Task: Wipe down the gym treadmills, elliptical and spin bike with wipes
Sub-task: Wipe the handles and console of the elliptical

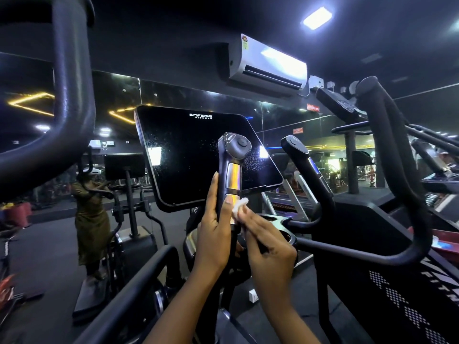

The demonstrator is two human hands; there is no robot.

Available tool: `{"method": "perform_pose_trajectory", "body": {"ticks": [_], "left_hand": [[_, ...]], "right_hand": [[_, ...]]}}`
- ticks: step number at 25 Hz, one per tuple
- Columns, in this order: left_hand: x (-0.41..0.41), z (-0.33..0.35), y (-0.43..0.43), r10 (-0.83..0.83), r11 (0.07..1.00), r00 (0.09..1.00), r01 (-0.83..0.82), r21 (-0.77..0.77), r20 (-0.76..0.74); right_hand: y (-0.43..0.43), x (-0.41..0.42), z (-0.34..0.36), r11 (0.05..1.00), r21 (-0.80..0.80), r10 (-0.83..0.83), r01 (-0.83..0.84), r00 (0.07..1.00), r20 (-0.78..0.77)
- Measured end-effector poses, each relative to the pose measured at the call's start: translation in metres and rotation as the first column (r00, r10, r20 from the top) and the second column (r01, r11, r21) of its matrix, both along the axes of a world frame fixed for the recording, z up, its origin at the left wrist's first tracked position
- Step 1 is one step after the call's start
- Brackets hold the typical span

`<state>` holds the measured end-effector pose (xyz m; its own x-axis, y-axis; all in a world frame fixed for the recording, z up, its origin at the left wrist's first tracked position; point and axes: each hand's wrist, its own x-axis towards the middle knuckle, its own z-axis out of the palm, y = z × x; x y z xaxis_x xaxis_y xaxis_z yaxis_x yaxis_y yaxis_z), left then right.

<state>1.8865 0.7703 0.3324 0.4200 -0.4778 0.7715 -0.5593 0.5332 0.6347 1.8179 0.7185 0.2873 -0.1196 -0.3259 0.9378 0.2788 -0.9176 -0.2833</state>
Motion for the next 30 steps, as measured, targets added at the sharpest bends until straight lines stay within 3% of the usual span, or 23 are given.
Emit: {"method": "perform_pose_trajectory", "body": {"ticks": [3, 7, 11, 15, 17, 22, 26, 30], "left_hand": [[0.001, -0.001, 0.000, 0.008, 0.999, 1.000, -0.008, 0.040, -0.020], [-0.003, -0.001, 0.003, 0.013, 0.996, 0.999, -0.010, 0.084, -0.040], [-0.001, -0.002, -0.002, 0.020, 0.997, 0.999, -0.016, 0.081, -0.044], [0.002, -0.003, -0.003, -0.017, 1.000, 0.999, 0.016, -0.015, -0.047], [0.002, -0.005, -0.002, -0.018, 1.000, 0.999, 0.019, 0.016, -0.050], [-0.004, -0.003, 0.002, 0.012, 0.994, 0.998, -0.004, 0.111, -0.069], [-0.005, -0.002, 0.005, 0.015, 0.994, 0.998, -0.008, 0.110, -0.063], [-0.003, -0.003, 0.002, 0.021, 0.994, 0.998, -0.014, 0.109, -0.064]], "right_hand": [[-0.010, -0.015, 0.016, 0.992, -0.052, -0.113, 0.111, 0.993, -0.041], [-0.030, -0.008, 0.100, 0.954, -0.166, -0.266, 0.249, 0.960, -0.091], [-0.021, -0.007, 0.095, 0.734, -0.489, -0.584, 0.471, 0.806, -0.100], [-0.003, -0.019, 0.040, 0.722, -0.604, -0.539, 0.338, 0.822, -0.185], [-0.010, -0.026, 0.036, 0.713, -0.644, -0.492, 0.279, 0.853, -0.175], [-0.041, -0.020, 0.123, 0.738, -0.599, -0.438, 0.312, 0.896, -0.073], [-0.045, 0.004, 0.175, 0.621, -0.723, -0.596, 0.303, 0.782, -0.184], [-0.037, -0.011, 0.139, 0.524, -0.810, -0.625, 0.263, 0.765, -0.156]]}}
